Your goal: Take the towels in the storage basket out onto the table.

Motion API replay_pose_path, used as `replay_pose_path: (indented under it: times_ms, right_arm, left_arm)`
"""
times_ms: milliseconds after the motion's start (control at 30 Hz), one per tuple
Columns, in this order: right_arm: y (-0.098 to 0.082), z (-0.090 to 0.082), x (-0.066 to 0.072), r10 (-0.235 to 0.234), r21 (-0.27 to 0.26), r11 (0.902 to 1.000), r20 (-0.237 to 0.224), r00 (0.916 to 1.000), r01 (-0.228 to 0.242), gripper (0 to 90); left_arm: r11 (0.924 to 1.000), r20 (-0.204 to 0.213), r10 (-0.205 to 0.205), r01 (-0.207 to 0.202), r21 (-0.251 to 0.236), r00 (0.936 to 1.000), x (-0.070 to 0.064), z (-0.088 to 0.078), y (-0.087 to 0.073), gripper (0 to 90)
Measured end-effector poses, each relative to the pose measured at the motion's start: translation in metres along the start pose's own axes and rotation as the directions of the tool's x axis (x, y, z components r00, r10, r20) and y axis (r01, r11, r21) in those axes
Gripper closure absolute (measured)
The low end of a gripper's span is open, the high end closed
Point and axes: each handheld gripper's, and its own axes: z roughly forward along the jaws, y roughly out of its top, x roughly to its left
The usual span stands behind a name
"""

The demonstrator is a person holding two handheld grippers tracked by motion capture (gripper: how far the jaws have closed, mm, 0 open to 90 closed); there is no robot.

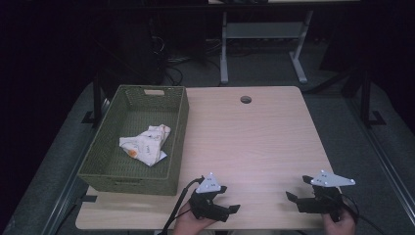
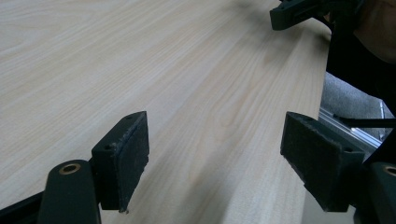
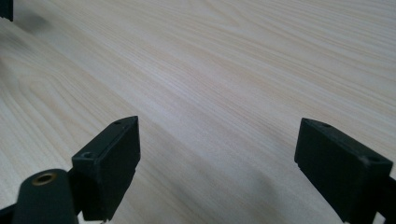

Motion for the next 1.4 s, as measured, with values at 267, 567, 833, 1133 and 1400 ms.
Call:
replay_pose_path:
  times_ms: [267, 567, 833, 1133, 1400]
  right_arm:
    - [0.0, -0.002, 0.002, 0.002, -0.009, 1.0, -0.004, 1.0, -0.002, 14.0]
    - [0.002, -0.001, 0.006, -0.01, -0.005, 0.9999, -0.009, 0.9999, 0.01, 14.0]
    - [0.002, -0.001, 0.006, -0.01, -0.008, 0.9999, -0.009, 0.9999, 0.01, 14.0]
    - [0.001, 0.0, 0.006, -0.004, -0.008, 1.0, -0.004, 1.0, 0.004, 14.0]
    - [0.002, 0.004, 0.009, -0.007, 0.006, 1.0, -0.004, 1.0, 0.007, 14.0]
  left_arm:
    - [0.9998, -0.021, -0.012, 0.011, -0.018, 0.9997, 0.006, -0.007, -0.001, 23.4]
    - [1.0, 0.0, 0.006, -0.006, -0.007, 1.0, 0.007, -0.009, 0.0, 23.5]
    - [1.0, 0.006, -0.002, 0.002, -0.007, 1.0, 0.01, -0.011, 0.001, 23.5]
    - [0.9989, 0.01, 0.016, -0.016, -0.043, 0.9998, 0.014, -0.02, 0.027, 23.5]
    - [0.9996, -0.015, 0.023, -0.024, -0.012, 0.9996, 0.018, -0.012, 0.046, 23.5]
